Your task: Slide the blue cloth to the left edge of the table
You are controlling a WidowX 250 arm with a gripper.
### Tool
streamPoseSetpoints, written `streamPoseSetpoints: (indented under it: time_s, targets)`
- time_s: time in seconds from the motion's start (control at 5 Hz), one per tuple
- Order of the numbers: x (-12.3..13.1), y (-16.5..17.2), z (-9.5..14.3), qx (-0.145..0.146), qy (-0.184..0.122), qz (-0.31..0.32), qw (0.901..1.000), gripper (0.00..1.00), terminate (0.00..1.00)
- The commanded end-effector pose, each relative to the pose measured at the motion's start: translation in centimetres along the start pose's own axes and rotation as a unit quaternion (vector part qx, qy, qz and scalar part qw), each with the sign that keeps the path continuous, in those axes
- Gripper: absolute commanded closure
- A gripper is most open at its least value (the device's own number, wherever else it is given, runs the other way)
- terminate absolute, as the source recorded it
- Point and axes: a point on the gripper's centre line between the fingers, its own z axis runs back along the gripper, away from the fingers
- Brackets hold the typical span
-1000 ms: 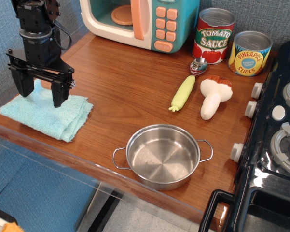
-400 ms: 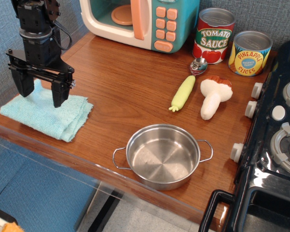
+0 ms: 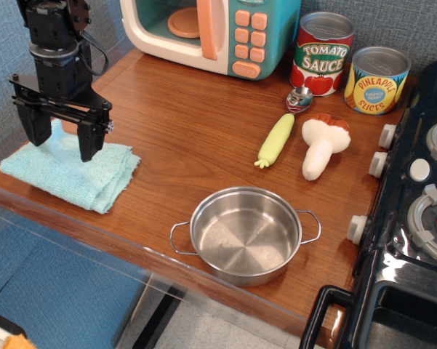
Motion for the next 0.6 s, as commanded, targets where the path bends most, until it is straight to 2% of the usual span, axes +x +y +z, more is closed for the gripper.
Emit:
streamPoseSetpoints:
  time_s: [0.0, 0.2, 0.4]
  targets:
    - [0.16, 0.40, 1.53, 0.009, -0.023, 0.002, 0.9997, 0.00, 0.00]
    - [0.16, 0.40, 1.53, 0.009, -0.023, 0.002, 0.9997, 0.00, 0.00]
    - [0.16, 0.40, 1.53, 0.009, -0.023, 0.002, 0.9997, 0.00, 1.00]
